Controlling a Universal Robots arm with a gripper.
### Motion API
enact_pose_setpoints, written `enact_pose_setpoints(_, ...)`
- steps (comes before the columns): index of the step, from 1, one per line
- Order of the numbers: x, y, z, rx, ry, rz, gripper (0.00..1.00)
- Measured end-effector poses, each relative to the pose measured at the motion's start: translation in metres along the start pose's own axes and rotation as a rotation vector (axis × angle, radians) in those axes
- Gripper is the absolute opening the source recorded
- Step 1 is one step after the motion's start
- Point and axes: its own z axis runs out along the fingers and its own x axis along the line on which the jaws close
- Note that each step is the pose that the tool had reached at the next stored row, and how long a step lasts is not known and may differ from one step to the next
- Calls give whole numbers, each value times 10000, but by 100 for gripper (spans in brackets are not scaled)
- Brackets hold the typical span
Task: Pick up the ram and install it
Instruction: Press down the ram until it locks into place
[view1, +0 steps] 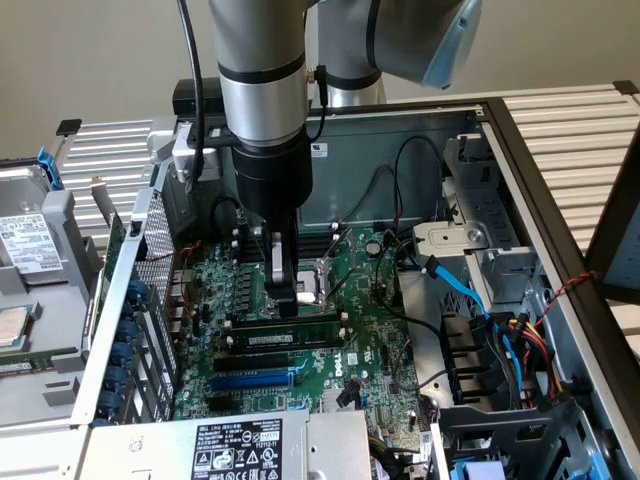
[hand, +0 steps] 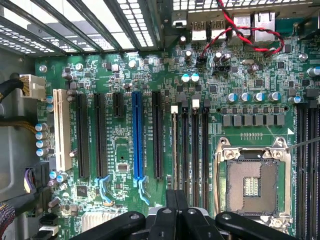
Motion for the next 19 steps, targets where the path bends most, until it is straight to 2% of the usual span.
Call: enact_pose_setpoints(19, 0, 0, -1, -1, -1, 2, 11)
